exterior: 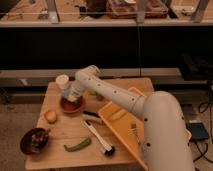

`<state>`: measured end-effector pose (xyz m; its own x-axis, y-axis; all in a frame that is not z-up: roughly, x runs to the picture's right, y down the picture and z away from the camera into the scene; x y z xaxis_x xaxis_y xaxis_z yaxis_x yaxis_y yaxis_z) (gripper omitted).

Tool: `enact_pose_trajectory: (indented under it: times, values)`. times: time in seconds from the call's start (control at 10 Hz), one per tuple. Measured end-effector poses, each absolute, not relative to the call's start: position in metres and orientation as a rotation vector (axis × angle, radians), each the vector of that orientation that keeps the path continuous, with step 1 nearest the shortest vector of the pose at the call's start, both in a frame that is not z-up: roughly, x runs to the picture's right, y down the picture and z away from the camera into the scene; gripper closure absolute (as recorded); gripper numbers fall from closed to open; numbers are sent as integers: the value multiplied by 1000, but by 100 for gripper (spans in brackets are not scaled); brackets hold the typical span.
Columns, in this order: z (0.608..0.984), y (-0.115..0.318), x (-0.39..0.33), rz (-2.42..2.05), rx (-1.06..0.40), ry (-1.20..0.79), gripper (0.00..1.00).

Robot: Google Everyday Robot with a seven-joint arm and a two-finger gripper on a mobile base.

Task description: Wipe red bowl with sponge

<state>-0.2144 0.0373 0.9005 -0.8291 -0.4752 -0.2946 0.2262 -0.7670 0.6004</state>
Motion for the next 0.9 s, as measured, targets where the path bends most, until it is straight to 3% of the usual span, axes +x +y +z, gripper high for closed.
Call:
enact_pose_trajectory:
  times: [0.4,0.9]
  values:
    - [883,59,-233,-2607,679,-840,100]
    - [853,94,-209,-2640,654,-869,100]
